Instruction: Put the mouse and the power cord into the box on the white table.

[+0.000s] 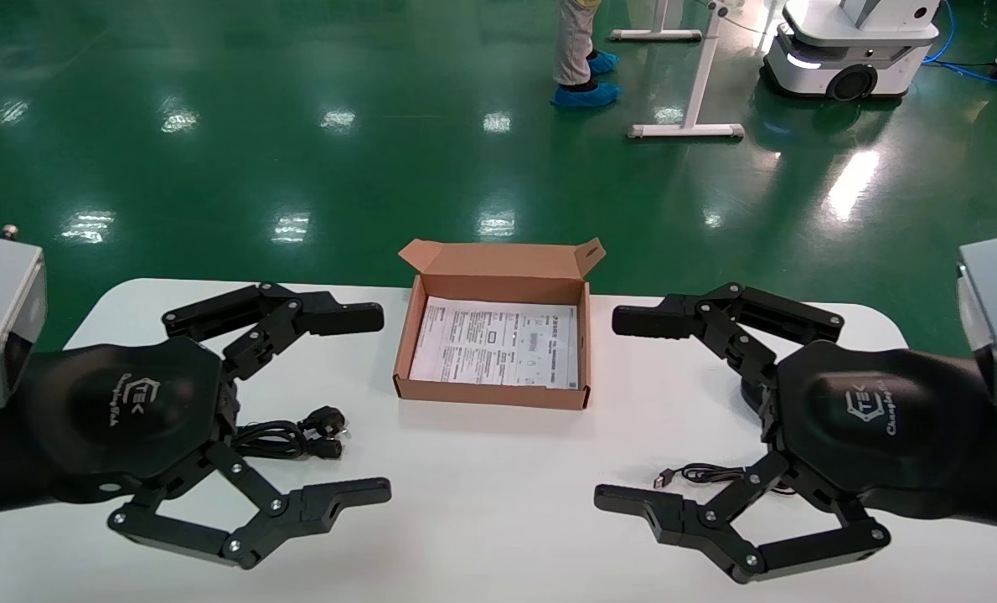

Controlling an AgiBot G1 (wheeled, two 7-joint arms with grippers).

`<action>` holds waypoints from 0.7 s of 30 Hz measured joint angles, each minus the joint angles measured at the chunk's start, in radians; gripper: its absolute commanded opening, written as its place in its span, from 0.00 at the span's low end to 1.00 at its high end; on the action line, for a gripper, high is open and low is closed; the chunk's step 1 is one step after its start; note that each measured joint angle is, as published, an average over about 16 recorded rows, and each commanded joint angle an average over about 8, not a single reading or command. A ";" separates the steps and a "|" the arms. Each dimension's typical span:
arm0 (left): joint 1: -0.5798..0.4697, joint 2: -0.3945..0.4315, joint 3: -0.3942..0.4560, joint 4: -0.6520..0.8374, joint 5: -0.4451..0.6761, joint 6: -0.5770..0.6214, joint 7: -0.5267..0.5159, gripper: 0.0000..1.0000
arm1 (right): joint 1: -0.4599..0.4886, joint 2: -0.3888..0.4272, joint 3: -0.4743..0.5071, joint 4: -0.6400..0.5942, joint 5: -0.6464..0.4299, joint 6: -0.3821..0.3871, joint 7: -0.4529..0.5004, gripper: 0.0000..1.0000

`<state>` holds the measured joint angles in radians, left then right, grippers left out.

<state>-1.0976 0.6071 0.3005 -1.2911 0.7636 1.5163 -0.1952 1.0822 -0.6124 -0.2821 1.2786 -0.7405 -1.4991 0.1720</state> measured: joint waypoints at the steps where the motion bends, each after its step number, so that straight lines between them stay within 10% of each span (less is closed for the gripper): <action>1: -0.012 0.000 0.009 -0.001 0.013 0.005 -0.004 1.00 | 0.002 0.000 -0.001 -0.001 -0.005 -0.003 -0.006 1.00; 21: -0.494 0.066 0.482 0.239 0.525 0.075 0.050 1.00 | 0.186 -0.016 -0.179 -0.340 -0.396 -0.068 -0.499 1.00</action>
<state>-1.5917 0.6728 0.7830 -1.0523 1.2889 1.5917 -0.1455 1.2684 -0.6286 -0.4608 0.9381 -1.1369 -1.5669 -0.3268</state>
